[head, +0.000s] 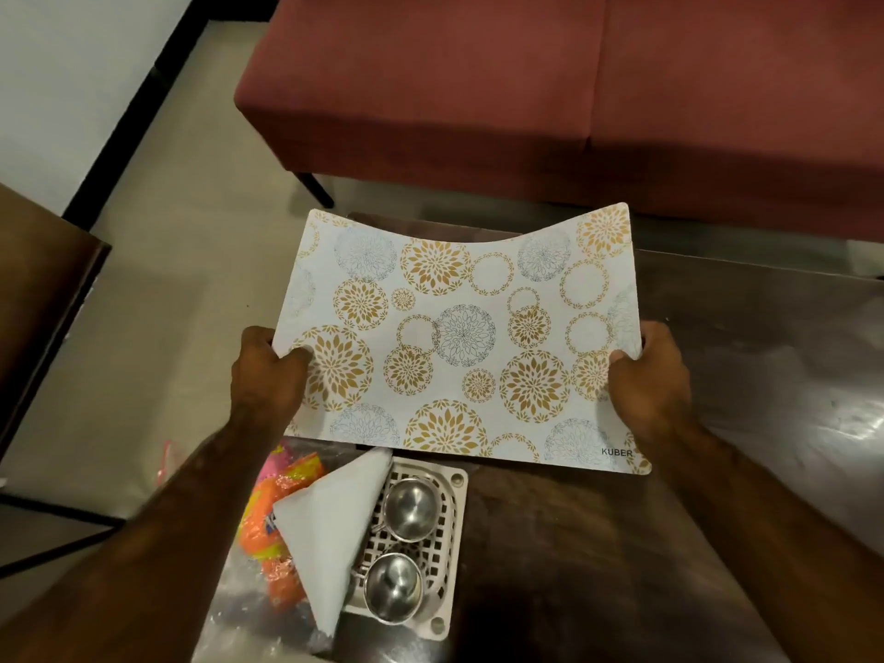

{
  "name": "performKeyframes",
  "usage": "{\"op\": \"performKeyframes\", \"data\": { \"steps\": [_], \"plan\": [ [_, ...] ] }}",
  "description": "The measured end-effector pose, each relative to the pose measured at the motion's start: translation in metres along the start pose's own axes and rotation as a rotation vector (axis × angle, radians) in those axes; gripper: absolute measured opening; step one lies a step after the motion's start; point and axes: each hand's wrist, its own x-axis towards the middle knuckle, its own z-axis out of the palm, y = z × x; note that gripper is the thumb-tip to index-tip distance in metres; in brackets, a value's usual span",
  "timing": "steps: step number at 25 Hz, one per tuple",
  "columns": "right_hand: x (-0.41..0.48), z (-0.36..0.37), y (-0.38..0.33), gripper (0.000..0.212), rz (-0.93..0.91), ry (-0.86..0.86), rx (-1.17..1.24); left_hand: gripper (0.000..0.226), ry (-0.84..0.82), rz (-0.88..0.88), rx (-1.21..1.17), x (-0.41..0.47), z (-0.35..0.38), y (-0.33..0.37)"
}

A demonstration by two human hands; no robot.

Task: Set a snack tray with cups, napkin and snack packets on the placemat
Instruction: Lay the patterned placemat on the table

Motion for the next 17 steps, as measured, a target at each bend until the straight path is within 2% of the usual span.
{"op": "performKeyframes", "data": {
  "steps": [7,13,17],
  "plan": [
    [0.017,-0.135,0.091,0.033,0.060,0.097,0.064,0.030,-0.141,0.112,-0.162,-0.104,0.070,0.055],
    [0.018,-0.270,0.196,0.035,0.166,0.121,0.047,0.027,-0.246,0.051,-0.157,-0.232,0.159,0.081],
    [0.025,-0.333,0.256,0.037,0.202,0.123,0.053,0.018,-0.285,-0.015,-0.113,-0.311,0.214,0.076]
  ]
}}
